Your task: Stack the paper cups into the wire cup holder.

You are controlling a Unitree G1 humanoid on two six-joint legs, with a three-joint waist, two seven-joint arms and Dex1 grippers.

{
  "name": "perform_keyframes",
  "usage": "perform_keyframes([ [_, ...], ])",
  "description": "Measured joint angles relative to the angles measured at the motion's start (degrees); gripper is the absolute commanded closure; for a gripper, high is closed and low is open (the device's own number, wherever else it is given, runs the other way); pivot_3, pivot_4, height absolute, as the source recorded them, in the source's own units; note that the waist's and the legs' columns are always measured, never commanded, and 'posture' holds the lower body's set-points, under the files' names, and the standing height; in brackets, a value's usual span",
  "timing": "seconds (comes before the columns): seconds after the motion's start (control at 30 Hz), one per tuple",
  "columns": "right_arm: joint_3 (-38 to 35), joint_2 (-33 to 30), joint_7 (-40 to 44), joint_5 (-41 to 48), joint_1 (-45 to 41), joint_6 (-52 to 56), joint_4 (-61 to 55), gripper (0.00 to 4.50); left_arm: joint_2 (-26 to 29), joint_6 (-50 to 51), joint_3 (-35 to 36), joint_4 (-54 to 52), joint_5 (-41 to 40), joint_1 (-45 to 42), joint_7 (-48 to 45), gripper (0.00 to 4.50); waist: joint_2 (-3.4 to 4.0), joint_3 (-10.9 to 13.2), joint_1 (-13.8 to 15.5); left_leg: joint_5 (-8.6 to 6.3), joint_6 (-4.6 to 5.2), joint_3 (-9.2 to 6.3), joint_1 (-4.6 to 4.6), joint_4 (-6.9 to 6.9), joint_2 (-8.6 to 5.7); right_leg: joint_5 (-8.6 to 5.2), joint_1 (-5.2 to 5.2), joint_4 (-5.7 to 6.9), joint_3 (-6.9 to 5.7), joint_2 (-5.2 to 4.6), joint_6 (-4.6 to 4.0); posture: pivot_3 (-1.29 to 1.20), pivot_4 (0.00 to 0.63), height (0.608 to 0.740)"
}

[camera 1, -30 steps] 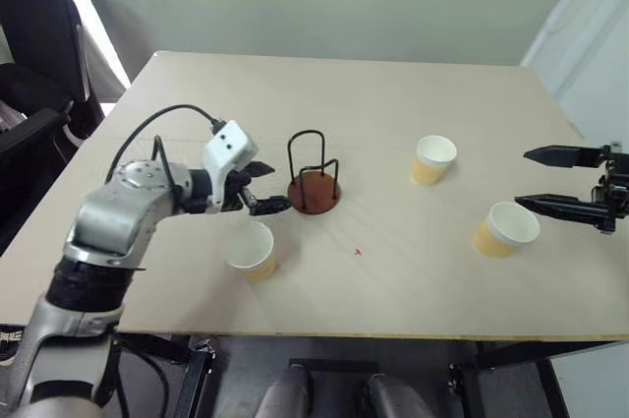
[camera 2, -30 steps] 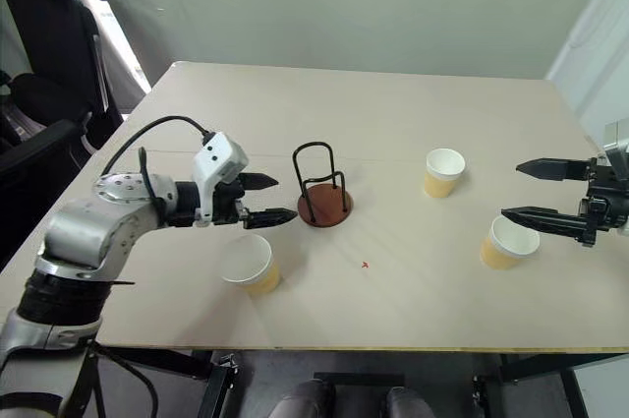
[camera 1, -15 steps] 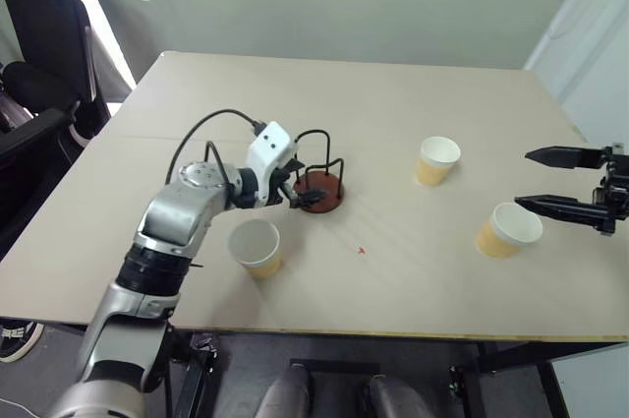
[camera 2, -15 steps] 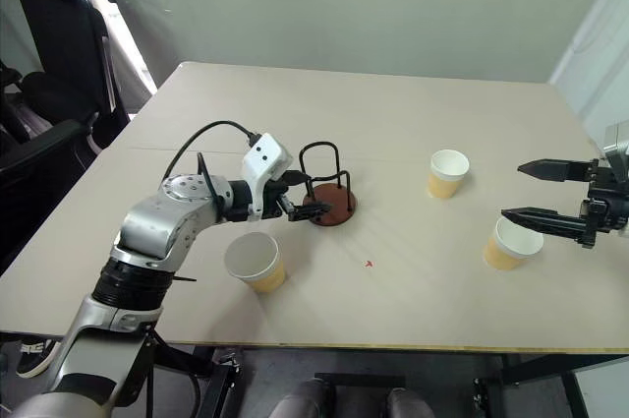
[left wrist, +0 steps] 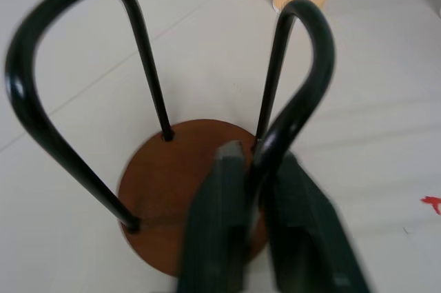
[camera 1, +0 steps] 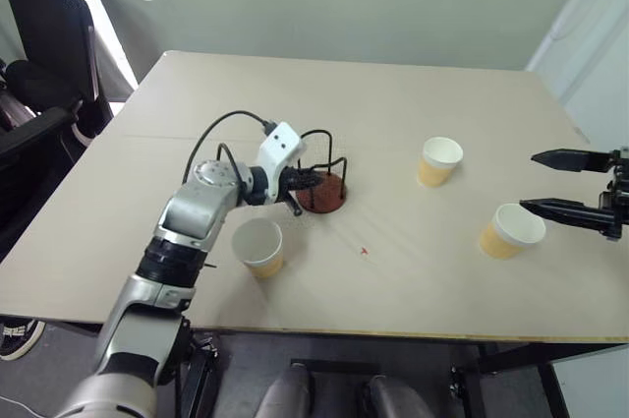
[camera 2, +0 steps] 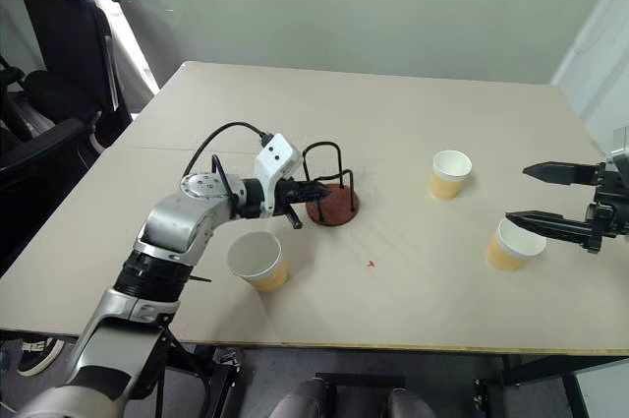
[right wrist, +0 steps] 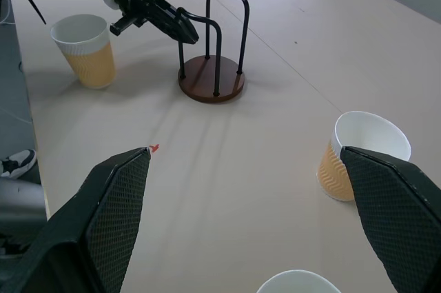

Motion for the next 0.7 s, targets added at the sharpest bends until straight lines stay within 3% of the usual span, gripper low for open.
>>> perform_keyframes([
  [0.27,0.0,0.0,-0.7,0.0,0.2,0.3,-0.9,0.0,0.5,0.3,-0.2,-2.0,-0.7,0.0,-4.2,4.48,-0.02,0.0,0.0,0.0,0.0,0.0,-0.07,0.0,-0.02,-0.03,-0.02,-0.06,0.0,0.0,0.06,0.0,0.15,0.74],
  [0.7,-0.3,0.0,-0.8,0.0,0.7,0.4,-1.2,0.0,3.3,13.5,-2.9,-25.9,-7.6,9.4,-5.4,4.48,-0.01,0.0,0.2,-0.01,0.0,0.0,-0.11,0.02,-0.03,0.0,0.12,-0.38,0.01,-0.02,0.16,0.0,0.15,0.74],
])
